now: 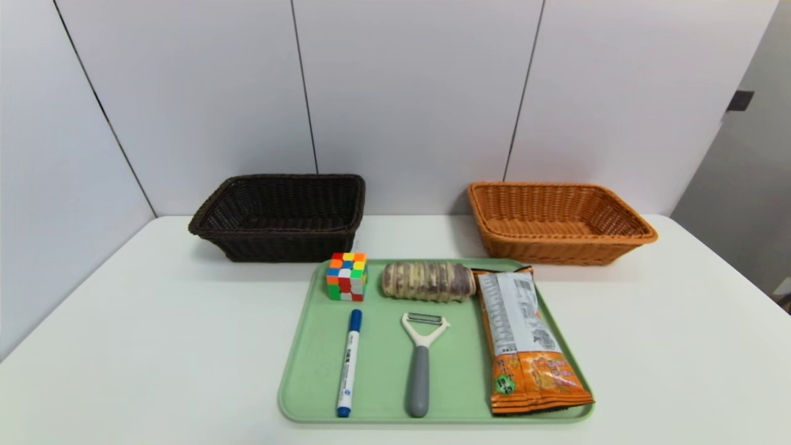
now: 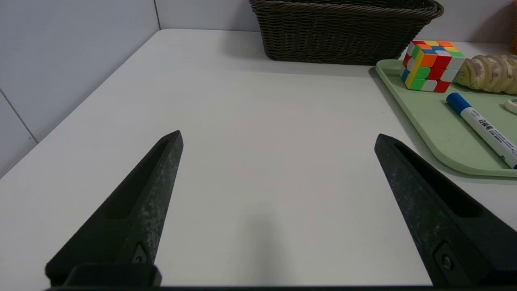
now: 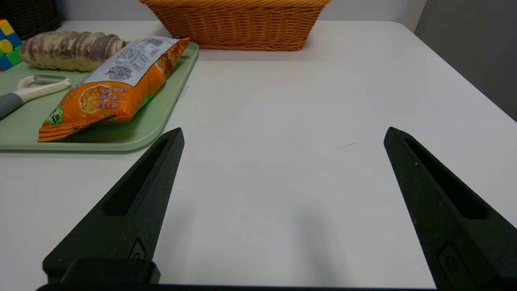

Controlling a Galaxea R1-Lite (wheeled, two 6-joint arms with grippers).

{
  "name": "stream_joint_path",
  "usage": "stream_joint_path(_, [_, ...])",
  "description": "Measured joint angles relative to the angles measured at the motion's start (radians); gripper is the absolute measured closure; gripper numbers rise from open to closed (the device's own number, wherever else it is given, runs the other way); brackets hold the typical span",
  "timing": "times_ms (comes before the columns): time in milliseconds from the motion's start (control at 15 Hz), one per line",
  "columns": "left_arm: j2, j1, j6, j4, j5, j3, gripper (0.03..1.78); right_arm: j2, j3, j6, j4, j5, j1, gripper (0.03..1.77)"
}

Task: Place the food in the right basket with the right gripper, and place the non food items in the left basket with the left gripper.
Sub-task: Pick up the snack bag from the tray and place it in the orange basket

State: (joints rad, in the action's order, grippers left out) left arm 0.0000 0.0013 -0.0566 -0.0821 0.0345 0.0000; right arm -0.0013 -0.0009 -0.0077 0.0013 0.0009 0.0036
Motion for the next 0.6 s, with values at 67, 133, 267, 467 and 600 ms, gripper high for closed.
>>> stream_joint_path(67, [0.0,0.0,-0.003,0.001,0.001,0.0,0.12,0.0,0.0,0.0,0.006,0.0,0.0,0.09])
stream_joint_path(133, [0.0,0.0,-0.006,0.006,0.003,0.0,0.12,0.0,-0.003,0.0,0.01,-0.003,0.001,0.09])
stream_joint_path(267, [0.0,0.0,-0.003,0.02,0.0,0.0,0.12,0.0,-0.014,0.001,0.015,-0.004,0.0,0.09])
stream_joint_path(467, [0.015,0.0,0.0,0.128,-0.007,-0.129,0.12,0.048,-0.187,0.007,0.114,0.032,0.001,0.09])
stream_joint_path(600, [0.07,0.0,-0.004,0.258,-0.019,-0.299,0.12,0.168,-0.372,0.014,0.236,0.08,0.001,0.09])
